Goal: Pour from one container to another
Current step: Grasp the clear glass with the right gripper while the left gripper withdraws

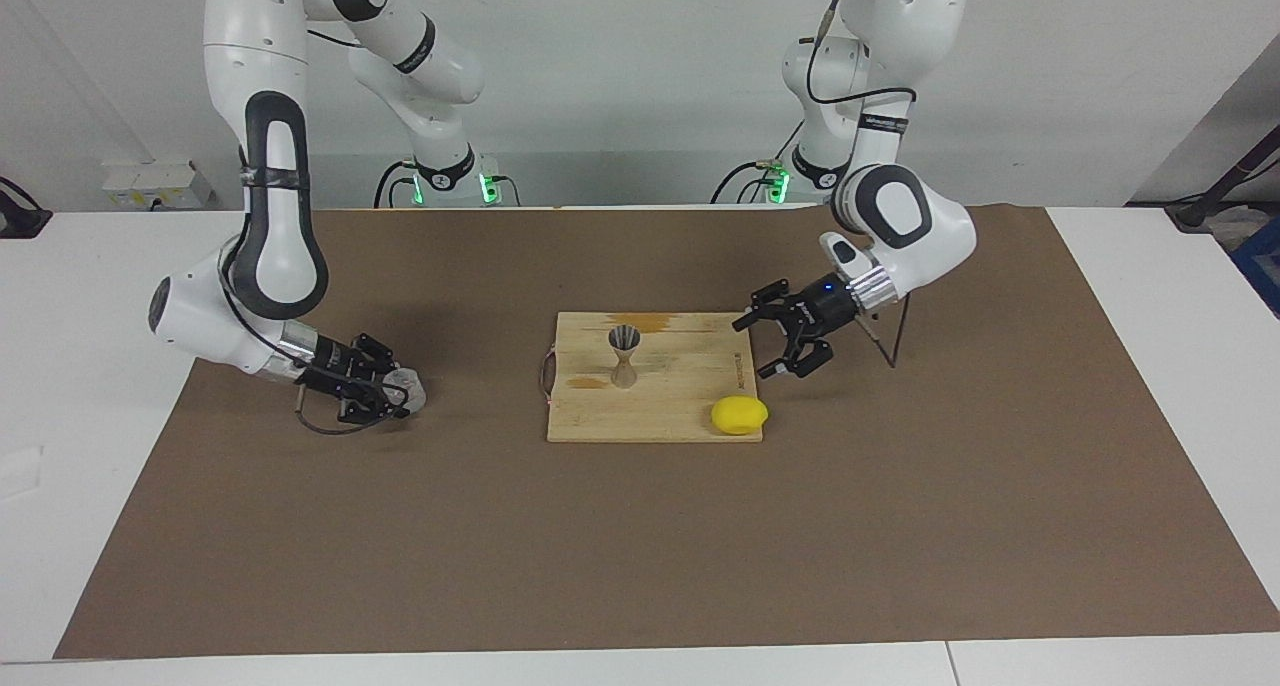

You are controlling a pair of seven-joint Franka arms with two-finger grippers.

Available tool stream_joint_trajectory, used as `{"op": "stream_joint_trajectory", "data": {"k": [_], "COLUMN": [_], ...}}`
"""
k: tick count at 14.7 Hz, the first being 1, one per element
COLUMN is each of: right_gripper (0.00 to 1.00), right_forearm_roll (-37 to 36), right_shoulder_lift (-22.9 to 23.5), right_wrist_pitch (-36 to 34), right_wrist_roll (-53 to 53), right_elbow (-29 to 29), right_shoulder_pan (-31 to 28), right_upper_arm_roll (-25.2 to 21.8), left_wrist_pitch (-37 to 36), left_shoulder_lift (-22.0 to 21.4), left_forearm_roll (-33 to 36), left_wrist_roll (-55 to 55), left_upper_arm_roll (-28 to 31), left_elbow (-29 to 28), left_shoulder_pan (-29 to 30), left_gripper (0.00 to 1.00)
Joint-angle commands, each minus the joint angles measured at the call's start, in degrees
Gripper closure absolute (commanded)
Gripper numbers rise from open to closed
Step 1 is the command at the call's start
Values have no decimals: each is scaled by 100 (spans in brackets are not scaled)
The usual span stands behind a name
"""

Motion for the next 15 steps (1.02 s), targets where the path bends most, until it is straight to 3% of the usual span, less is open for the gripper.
{"op": "stream_joint_trajectory", "data": {"k": [1, 4, 7, 11, 15], "right_gripper": [97, 100, 100, 100, 100], "right_forearm_roll": [179, 91, -312, -1295, -1772], "right_shoulder_lift": [-400, -567, -620, -620, -699], "right_wrist_pitch": [54, 150, 335, 344, 317], "right_wrist_roll": [235, 691, 1227, 2650, 3610], "right_elbow": [-135, -82, 40, 470, 700], "right_shoulder_pan": [89, 572, 1056, 1723, 2242], "right_upper_arm_roll": [9, -8, -17, -17, -17], "left_wrist_pitch": [-813, -1551, -2027, -2054, -2317], "left_shoulder_lift": [-25, 37, -68, -587, -675], "left_forearm_roll": [1271, 2380, 3128, 4525, 4695], "left_wrist_roll": [-445, -1417, -2789, -4599, -6486], "left_upper_arm_roll": [-77, -77, -59, -103, -121], "left_elbow": [688, 1726, 2342, 2888, 2863], "left_shoulder_pan": [823, 1273, 1370, 1265, 1274], "left_gripper": [0, 0, 0, 0, 0]}}
